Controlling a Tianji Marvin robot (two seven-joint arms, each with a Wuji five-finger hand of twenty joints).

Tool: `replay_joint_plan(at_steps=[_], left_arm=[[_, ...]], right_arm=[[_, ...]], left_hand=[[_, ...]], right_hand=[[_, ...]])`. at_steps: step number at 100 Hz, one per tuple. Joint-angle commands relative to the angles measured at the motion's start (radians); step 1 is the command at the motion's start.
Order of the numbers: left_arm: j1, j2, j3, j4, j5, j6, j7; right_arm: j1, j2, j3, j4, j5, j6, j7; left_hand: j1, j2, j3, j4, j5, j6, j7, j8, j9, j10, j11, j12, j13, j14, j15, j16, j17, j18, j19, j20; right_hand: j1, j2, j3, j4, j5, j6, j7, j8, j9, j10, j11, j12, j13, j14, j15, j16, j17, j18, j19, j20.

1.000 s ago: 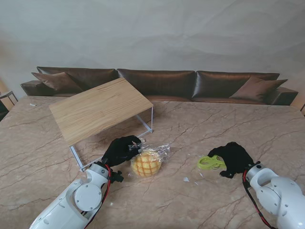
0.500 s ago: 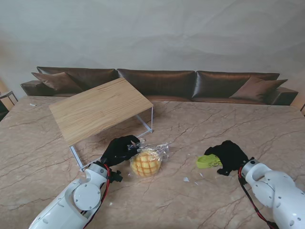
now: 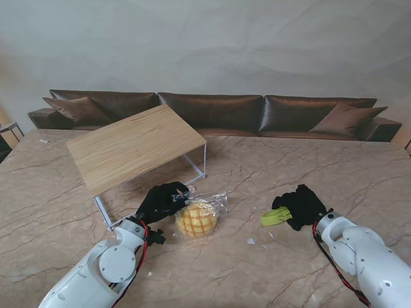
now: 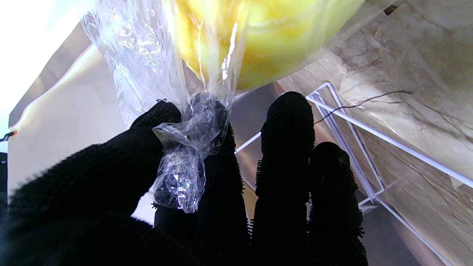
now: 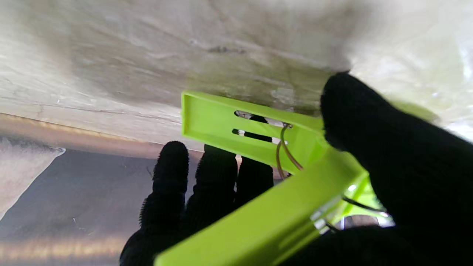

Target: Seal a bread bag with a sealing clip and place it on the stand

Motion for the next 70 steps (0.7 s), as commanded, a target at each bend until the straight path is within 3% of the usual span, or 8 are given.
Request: replay_joint_plan(at_steps=[1,12,20,26,32,43,60,70], left_arm=[[0.006,-0.003,0.002,0.0,-0.001,-0.001,-0.004],[0.006,-0.002,0.001,0.0,-0.002,-0.001,-0.007],[0.006,-0.002,0.0,0.0,-0.002,-0.001,-0.009],[0.005,-0.002,0.0,0.001,-0.003,-0.001,-0.01],[0.005,-0.002,0.0,0.002,-0.003,-0.001,-0.011],[0.004,-0.002,0.0,0.004,-0.006,-0.002,-0.013],[0.002,-0.003,0.001,0.007,-0.007,-0.004,-0.01],[0.003,-0.003,0.001,0.009,-0.007,-0.006,-0.01]], right_arm=[[-0.021,-0.012,-0.021,0.055,0.003,0.002,0.039],[-0.009,-0.014,-0.03,0.064,0.02,-0.001,0.05],[-0.003,-0.016,-0.037,0.07,0.03,0.003,0.049],[-0.003,-0.019,-0.036,0.072,0.043,0.005,0.049],[-0.008,-0.025,-0.028,0.066,0.065,0.005,0.066],[-0.019,-0.03,-0.008,0.047,0.095,-0.006,0.115],[-0.011,-0.036,-0.006,0.061,0.148,-0.035,0.152],[-0.011,-0.046,-0.003,0.07,0.212,-0.047,0.184]], left_hand=[[0.047,0.079,0.017,0.012,0.032,-0.144,0.077,0.034,0.002,-0.079,0.028,0.028,-0.01,-0.015,0.005,0.013,-0.014,-0.017,0.039,0.024],[0.047,0.08,0.015,0.012,0.031,-0.144,0.078,0.032,0.001,-0.079,0.027,0.029,-0.01,-0.017,0.002,0.012,-0.014,-0.017,0.039,0.024],[0.048,0.082,0.014,0.012,0.03,-0.144,0.078,0.032,0.0,-0.078,0.026,0.029,-0.01,-0.018,0.001,0.011,-0.014,-0.017,0.039,0.024],[0.048,0.082,0.013,0.012,0.029,-0.145,0.078,0.031,0.001,-0.079,0.026,0.029,-0.009,-0.018,0.001,0.011,-0.014,-0.017,0.039,0.024],[0.049,0.082,0.012,0.012,0.028,-0.145,0.079,0.031,-0.001,-0.08,0.025,0.03,-0.012,-0.018,0.0,0.011,-0.014,-0.017,0.038,0.024],[0.05,0.084,0.011,0.012,0.029,-0.144,0.08,0.029,-0.001,-0.077,0.025,0.031,-0.017,-0.016,-0.002,0.01,-0.016,-0.015,0.036,0.024],[0.052,0.083,0.007,0.013,0.026,-0.145,0.079,0.027,-0.002,-0.076,0.023,0.031,-0.019,-0.015,-0.003,0.009,-0.017,-0.015,0.035,0.024],[0.052,0.083,0.008,0.014,0.027,-0.145,0.079,0.026,-0.002,-0.076,0.022,0.031,-0.02,-0.015,-0.003,0.008,-0.017,-0.016,0.034,0.024]], right_hand=[[0.071,0.017,-0.009,-0.1,0.075,0.044,-0.07,-0.019,0.24,-0.023,0.256,0.122,0.051,0.03,0.117,0.076,0.002,0.013,0.023,0.026],[0.065,0.016,-0.038,-0.172,0.226,-0.022,-0.054,-0.021,0.356,-0.052,0.35,0.3,0.04,0.022,0.291,0.218,-0.012,0.016,0.055,0.055],[0.032,0.083,-0.071,-0.172,0.28,-0.155,0.184,-0.243,0.381,-0.058,0.414,0.428,0.01,0.025,0.389,0.324,-0.045,0.018,0.065,0.074],[-0.021,0.191,-0.105,-0.164,0.375,-0.232,0.262,-0.248,0.307,-0.042,0.419,0.467,-0.096,0.028,0.423,0.362,-0.132,0.004,0.064,0.088],[-0.052,0.248,-0.128,-0.154,0.419,-0.239,0.265,-0.174,0.158,-0.009,0.361,0.427,-0.246,0.027,0.408,0.352,-0.23,-0.03,0.043,0.106],[-0.106,0.332,-0.148,-0.146,0.401,-0.269,0.237,0.025,-0.022,0.029,0.225,0.192,-0.429,-0.017,0.257,0.173,-0.258,-0.084,-0.307,0.074],[-0.132,0.335,-0.24,-0.15,0.482,-0.286,0.268,0.151,0.095,0.031,0.123,0.067,-0.216,-0.021,0.045,-0.022,-0.25,-0.088,-0.359,0.17],[-0.128,0.242,-0.245,-0.154,0.54,-0.266,0.286,0.293,0.209,0.051,0.088,0.048,-0.076,0.014,-0.025,-0.082,-0.212,-0.07,-0.202,0.061]])
